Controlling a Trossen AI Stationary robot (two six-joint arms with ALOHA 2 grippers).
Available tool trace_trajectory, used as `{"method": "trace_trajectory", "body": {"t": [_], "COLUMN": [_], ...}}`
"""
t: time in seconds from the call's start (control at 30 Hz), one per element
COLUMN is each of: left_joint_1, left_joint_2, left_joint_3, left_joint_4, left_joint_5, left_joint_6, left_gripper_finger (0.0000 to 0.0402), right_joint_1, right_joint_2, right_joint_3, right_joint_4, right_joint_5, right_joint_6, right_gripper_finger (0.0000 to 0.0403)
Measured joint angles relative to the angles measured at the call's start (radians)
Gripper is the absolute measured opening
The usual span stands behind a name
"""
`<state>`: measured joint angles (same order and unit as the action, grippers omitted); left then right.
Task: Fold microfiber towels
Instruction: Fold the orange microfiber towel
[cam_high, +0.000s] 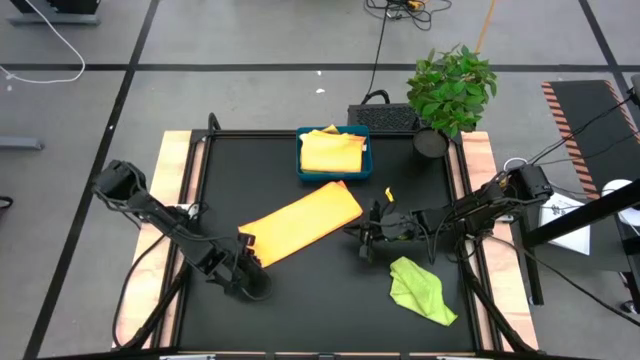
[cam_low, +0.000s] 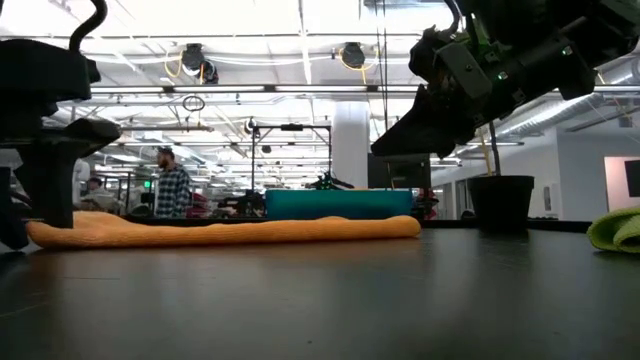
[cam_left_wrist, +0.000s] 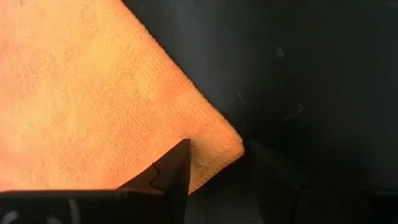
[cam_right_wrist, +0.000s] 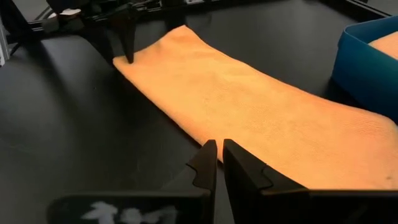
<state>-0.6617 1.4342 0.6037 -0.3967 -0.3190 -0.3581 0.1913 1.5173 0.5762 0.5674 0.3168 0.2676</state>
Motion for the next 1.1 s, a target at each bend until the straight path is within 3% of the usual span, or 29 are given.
{"method": "trace_trajectory", "body": {"t": [0.13,0.3,0.4,0.57,0.9,1.0,1.1], "left_joint_1": [0.000,0.000,0.006,0.007,0.006,0.005,0.006], "left_joint_2": [-0.003,-0.009,-0.010,-0.010,-0.010,-0.010,-0.009], "left_joint_3": [0.014,0.051,0.077,0.087,0.087,0.064,0.023], "left_joint_4": [0.006,-0.025,-0.048,-0.053,-0.106,-0.096,-0.054], "left_joint_5": [0.000,0.003,-0.026,-0.106,-0.054,-0.051,-0.062], "left_joint_6": [0.020,0.080,0.084,0.071,0.034,0.009,-0.005], "left_gripper_finger": [0.0137,0.0030,0.0016,0.0076,0.0290,0.0319,0.0323], "right_joint_1": [0.000,0.000,0.000,0.000,0.000,0.000,0.000], "right_joint_2": [0.000,0.000,0.000,0.000,0.000,0.000,0.000], "right_joint_3": [0.000,0.000,0.000,0.000,0.000,0.000,0.000], "right_joint_4": [0.002,0.006,0.006,0.012,0.012,0.012,0.015], "right_joint_5": [0.002,0.002,0.002,0.003,0.004,0.004,0.004], "right_joint_6": [0.000,0.000,0.000,0.000,0.000,-0.004,-0.020], "right_gripper_finger": [0.0020,0.0020,0.0020,0.0020,0.0020,0.0020,0.0020]}}
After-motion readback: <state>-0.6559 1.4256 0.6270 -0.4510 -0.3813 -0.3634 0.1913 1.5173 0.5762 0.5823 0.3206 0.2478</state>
